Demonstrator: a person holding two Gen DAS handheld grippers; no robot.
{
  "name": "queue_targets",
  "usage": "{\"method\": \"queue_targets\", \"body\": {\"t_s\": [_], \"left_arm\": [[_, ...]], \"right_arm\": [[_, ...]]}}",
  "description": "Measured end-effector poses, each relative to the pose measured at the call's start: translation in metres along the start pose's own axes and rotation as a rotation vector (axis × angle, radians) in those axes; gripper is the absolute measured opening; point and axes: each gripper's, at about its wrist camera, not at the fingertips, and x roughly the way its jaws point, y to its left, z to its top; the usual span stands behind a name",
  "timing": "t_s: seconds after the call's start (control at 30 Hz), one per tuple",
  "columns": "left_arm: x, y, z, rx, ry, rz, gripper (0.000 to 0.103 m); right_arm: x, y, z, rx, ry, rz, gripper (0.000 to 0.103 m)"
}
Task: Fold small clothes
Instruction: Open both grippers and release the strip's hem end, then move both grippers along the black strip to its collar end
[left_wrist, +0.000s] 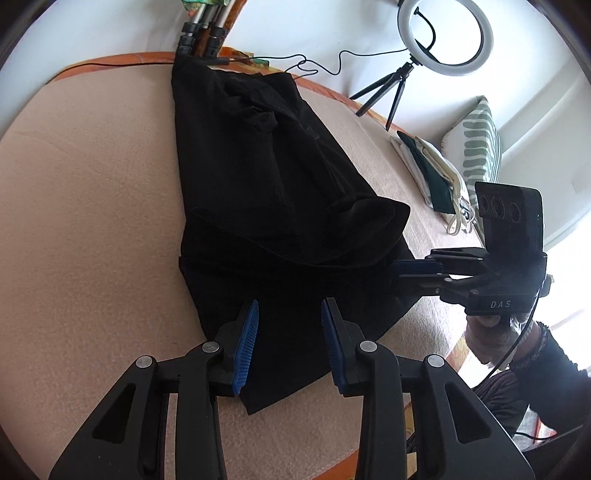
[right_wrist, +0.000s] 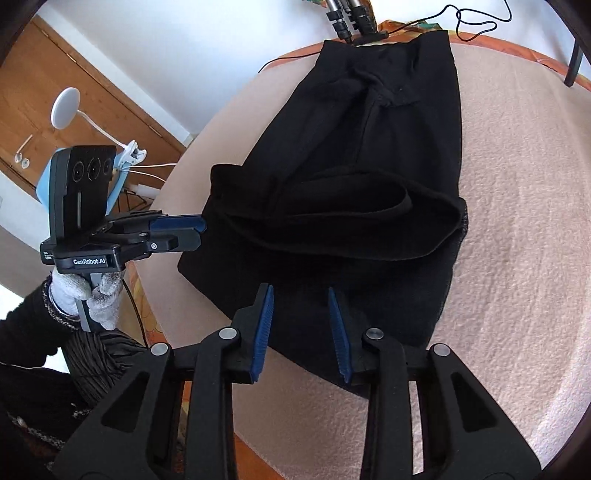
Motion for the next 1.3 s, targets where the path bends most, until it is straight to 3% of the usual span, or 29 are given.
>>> {"method": "queue_targets", "body": {"t_s": [0.17, 0.3, 0.43, 0.6, 0.7, 0.83, 0.9, 1.1, 1.2, 1.3], "left_arm": [[0.009, 0.002, 0.021, -0.020, -0.070, 0.052, 0.032], [0.005, 0.010, 0.037, -0.021, -0.148, 0.128, 0.032], [-0.005, 0.024, 0.038, -0.050, -0.174, 0.144, 0.032], [-0.012, 0.040, 0.030, -0.106, -0.129, 0.128, 0.037], [-0.016, 0.043, 0.026, -0.120, -0.135, 0.143, 0.040], [-0.019, 0.044, 0.029, -0.130, -0.153, 0.182, 0.040], [-0.024, 0.044, 0.035, -0.129, -0.172, 0.185, 0.040], [-0.045, 0.055, 0.064, -0.149, -0.238, 0.185, 0.040], [-0.052, 0.056, 0.087, -0.139, -0.262, 0.189, 0.053], [-0.055, 0.059, 0.113, -0.137, -0.279, 0.183, 0.056]], "right_arm": [[0.000, -0.009, 0.020, 0.042, -0.084, -0.043, 0.032], [-0.012, -0.030, 0.038, 0.129, -0.174, -0.128, 0.033], [-0.026, -0.036, 0.042, 0.127, -0.218, -0.200, 0.033], [-0.036, -0.048, 0.037, 0.139, -0.215, -0.223, 0.044], [-0.031, -0.054, 0.038, 0.143, -0.199, -0.223, 0.044], [-0.017, -0.052, 0.042, 0.114, -0.146, -0.383, 0.044], [-0.018, -0.054, 0.045, 0.111, -0.141, -0.418, 0.044], [-0.050, -0.062, 0.058, 0.138, -0.219, -0.347, 0.044], [-0.063, -0.068, 0.071, 0.152, -0.258, -0.312, 0.044], [-0.067, -0.076, 0.094, 0.153, -0.284, -0.276, 0.044]]}}
